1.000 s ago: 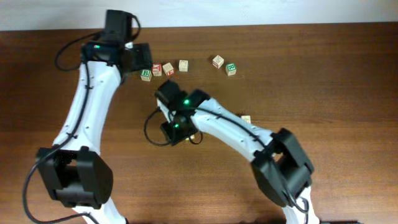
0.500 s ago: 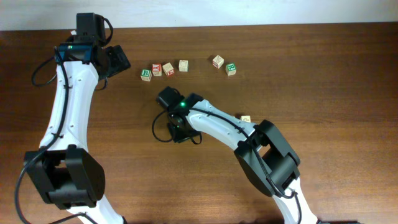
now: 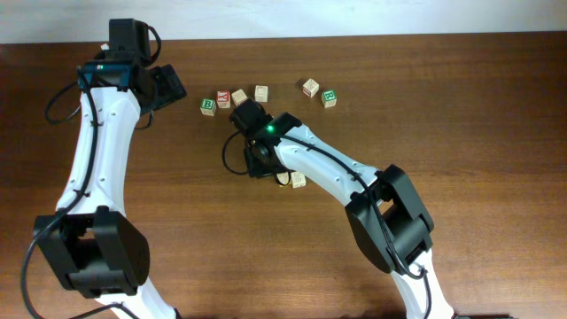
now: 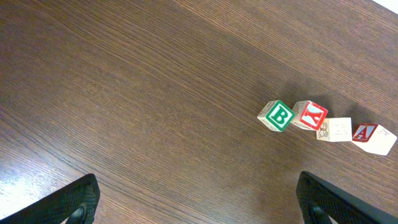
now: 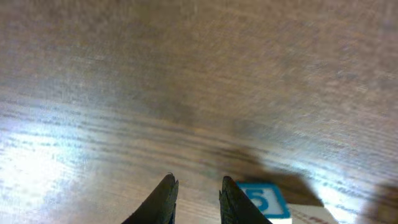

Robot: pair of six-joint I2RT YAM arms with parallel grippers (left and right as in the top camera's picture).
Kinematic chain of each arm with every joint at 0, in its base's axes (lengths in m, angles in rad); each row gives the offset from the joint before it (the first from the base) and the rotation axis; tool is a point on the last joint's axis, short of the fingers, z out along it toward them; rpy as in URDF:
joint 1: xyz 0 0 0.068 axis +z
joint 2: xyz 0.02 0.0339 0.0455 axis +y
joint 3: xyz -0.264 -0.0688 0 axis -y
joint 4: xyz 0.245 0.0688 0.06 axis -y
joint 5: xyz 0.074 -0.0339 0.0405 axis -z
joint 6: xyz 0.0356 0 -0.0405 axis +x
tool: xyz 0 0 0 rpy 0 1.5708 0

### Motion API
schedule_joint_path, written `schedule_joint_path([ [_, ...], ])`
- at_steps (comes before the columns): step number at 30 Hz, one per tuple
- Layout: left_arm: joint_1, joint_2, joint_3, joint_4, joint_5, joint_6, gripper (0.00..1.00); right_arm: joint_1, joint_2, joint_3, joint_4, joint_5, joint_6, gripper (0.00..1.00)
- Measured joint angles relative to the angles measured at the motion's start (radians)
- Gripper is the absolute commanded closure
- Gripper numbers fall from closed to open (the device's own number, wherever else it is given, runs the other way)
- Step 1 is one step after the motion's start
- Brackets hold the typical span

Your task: Rotate 4 blocks

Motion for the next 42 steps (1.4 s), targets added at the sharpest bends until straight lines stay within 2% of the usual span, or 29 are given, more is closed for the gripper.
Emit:
schedule_joint_path([
  [14, 0.000, 0.000, 0.000, -0.022, 0.000, 0.000, 0.00, 0.000, 0.000, -0.016, -0.061, 0.042, 0.024, 0.75],
  [18, 0.000, 0.000, 0.000, -0.024, 0.000, 0.000, 0.00, -0.001, 0.000, 0.041, -0.050, -0.045, -0.105, 0.76],
  [24, 0.000, 0.000, 0.000, -0.024, 0.000, 0.000, 0.01, 0.023, 0.000, -0.039, -0.063, -0.098, -0.142, 0.76],
  [31, 0.000, 0.000, 0.000, -0.028, 0.000, 0.000, 0.01, 0.023, 0.000, -0.040, -0.113, 0.044, -0.051, 0.77],
  [33, 0.000, 0.000, 0.000, -0.028, 0.000, 0.000, 0.01, 0.019, 0.000, -0.040, -0.116, 0.057, -0.023, 0.81],
  [42, 0.000, 0.000, 0.000, -0.028, 0.000, 0.000, 0.00, -0.072, 0.000, -0.040, -0.128, 0.068, 0.098, 0.80],
])
